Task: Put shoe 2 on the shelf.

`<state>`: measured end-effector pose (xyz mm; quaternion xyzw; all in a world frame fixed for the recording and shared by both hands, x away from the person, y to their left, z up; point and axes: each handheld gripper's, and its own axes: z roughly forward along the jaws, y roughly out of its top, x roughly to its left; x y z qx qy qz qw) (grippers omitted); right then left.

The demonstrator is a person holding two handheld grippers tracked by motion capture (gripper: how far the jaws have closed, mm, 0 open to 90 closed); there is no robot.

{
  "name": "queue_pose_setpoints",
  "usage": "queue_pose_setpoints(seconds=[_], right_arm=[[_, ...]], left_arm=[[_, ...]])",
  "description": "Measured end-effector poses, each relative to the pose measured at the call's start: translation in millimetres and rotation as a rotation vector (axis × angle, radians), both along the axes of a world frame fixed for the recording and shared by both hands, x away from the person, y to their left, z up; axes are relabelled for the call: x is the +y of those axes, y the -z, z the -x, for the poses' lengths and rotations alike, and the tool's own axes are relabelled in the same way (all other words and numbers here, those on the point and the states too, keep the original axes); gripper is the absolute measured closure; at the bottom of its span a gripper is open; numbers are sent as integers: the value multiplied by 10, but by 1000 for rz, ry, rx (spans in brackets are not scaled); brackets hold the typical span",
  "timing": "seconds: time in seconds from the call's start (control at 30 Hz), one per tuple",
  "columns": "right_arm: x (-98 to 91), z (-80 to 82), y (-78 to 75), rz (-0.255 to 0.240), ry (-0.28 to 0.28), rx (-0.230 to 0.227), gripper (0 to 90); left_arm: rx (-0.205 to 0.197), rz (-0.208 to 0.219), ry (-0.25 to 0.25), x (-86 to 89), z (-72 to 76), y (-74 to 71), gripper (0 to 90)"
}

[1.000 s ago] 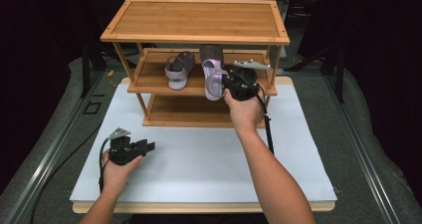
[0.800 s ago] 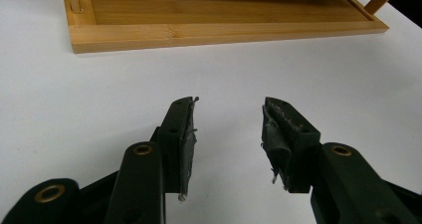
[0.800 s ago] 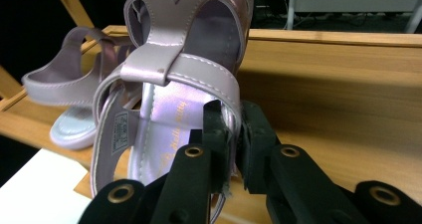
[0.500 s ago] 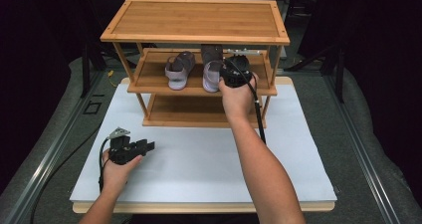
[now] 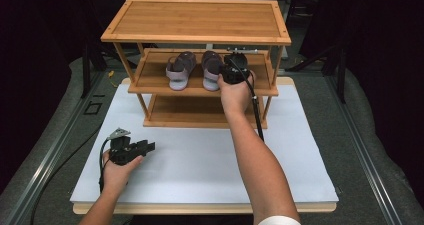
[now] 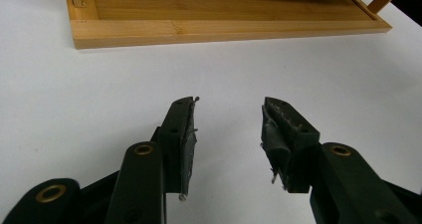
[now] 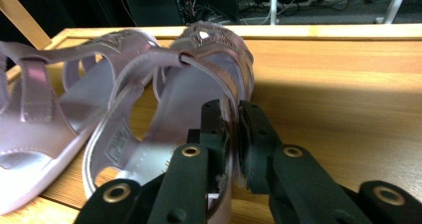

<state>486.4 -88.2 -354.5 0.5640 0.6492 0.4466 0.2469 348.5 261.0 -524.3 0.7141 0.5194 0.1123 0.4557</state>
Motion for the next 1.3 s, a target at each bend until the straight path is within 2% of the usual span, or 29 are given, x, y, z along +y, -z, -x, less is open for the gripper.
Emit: queue_pose_setpoints(seconds=[0.1, 0.23, 0.27, 0.4, 0.57, 0.63, 0.73, 0.77, 0.8, 0.83, 0.87, 0.9, 0.97, 1.0, 1.07, 1.1, 1.13, 1.2, 1.23, 1.27, 1.3], right_arm=[[18, 4, -9, 5, -1, -11, 783], [20, 25, -40, -20, -7, -28, 718], [30, 42, -67, -38, -11, -48, 703], [17, 88, -103, -40, -24, -54, 685], [-18, 197, -161, -28, -52, -67, 684], [-50, 283, -179, -26, -77, -71, 682], [-84, 359, -180, -31, -93, -73, 672], [-144, 466, -168, -48, -108, -97, 660], [-144, 466, -168, -48, -108, -97, 660], [-191, 545, -159, -48, -134, -88, 659], [-191, 545, -159, -48, -134, -88, 659], [-252, 615, -146, -46, -150, -107, 644], [-321, 667, -131, -70, -166, -104, 629], [-350, 686, -120, -78, -179, -99, 623], [-371, 702, -109, -76, -190, -95, 613], [-382, 714, -98, -56, -189, -94, 605], [-399, 728, -85, -41, -216, -97, 583], [-420, 745, -71, -7, -228, -107, 563], [-428, 745, -62, 2, -229, -114, 562], [-428, 745, -62, 2, -229, -114, 562], [-452, 724, -31, 9, -220, -117, 549]], left_arm=[[-1, 0, 0, -1, 1, -2, 560], [-1, -2, 2, -4, 2, -2, 559], [-1, -3, 2, -6, 2, -1, 557], [-3, -6, 7, -8, 3, -3, 555], [-6, -12, 10, -7, 1, -4, 556], [-17, -44, 25, -24, 5, -19, 587], [-24, -49, 36, -44, 9, -39, 624], [-38, -43, 39, -67, 20, -72, 624], [-38, -43, 39, -67, 20, -72, 624], [-58, -32, 37, -89, 22, -108, 625], [-58, -32, 37, -89, 22, -108, 625], [-70, -23, 35, -112, 14, -152, 623], [-78, -17, 34, -127, 7, -177, 615], [-94, 18, 30, -147, -13, -239, 610], [-99, 32, 32, -154, -29, -276, 606], [-112, 39, 29, -173, -53, -334, 606], [-123, 42, 30, -185, -73, -373, 606], [-142, 8, 26, -221, -151, -508, 606], [-159, 4, 20, -234, -184, -573, 607], [-159, 4, 20, -234, -184, -573, 609], [-178, -6, 19, -246, -226, -662, 623]])
